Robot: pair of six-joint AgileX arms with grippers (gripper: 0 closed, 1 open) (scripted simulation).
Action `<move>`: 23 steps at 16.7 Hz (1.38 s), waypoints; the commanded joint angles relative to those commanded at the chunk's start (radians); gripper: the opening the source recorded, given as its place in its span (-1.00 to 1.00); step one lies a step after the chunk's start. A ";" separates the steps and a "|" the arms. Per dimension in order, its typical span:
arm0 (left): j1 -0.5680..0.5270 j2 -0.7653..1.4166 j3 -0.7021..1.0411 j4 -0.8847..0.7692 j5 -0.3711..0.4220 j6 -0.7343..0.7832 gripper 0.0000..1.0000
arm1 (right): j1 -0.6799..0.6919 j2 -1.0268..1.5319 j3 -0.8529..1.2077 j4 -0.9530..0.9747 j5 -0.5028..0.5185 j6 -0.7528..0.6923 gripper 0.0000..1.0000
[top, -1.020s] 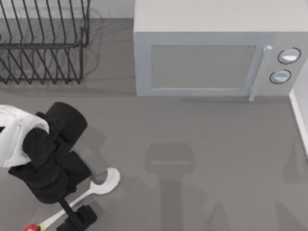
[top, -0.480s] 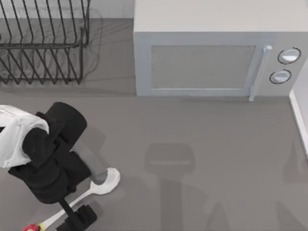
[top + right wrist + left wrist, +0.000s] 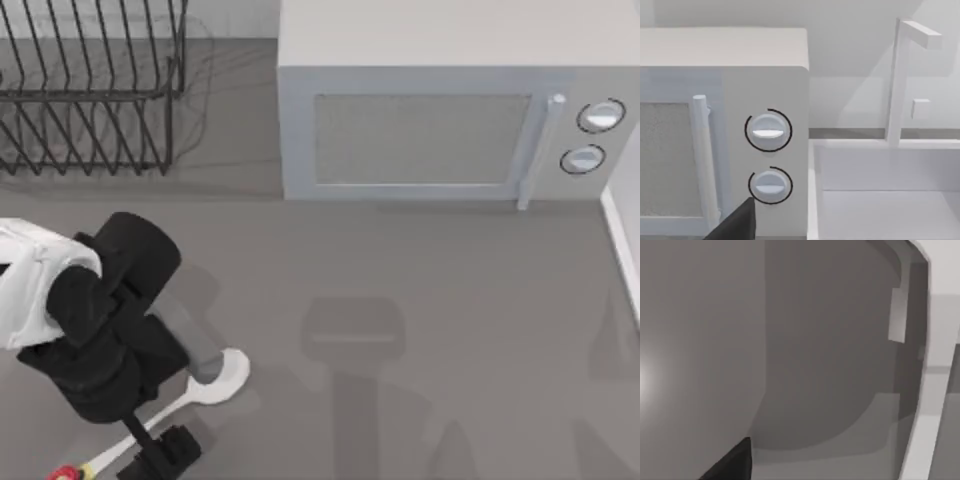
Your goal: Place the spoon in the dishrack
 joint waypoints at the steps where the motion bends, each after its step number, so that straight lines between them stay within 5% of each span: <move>1: 0.000 0.000 0.002 -0.002 0.000 0.000 -1.00 | 0.000 0.000 0.000 0.000 0.000 0.000 1.00; 6: -0.003 -0.023 0.161 -0.171 0.000 -0.003 -1.00 | 0.000 0.000 0.000 0.000 0.000 0.000 1.00; 15: -0.013 -0.142 0.621 -0.790 0.000 -0.010 -1.00 | 0.000 0.000 0.000 0.000 0.000 0.000 1.00; 23: -0.008 -0.169 0.675 -0.845 0.000 -0.013 -1.00 | 0.000 0.000 0.000 0.000 0.000 0.000 1.00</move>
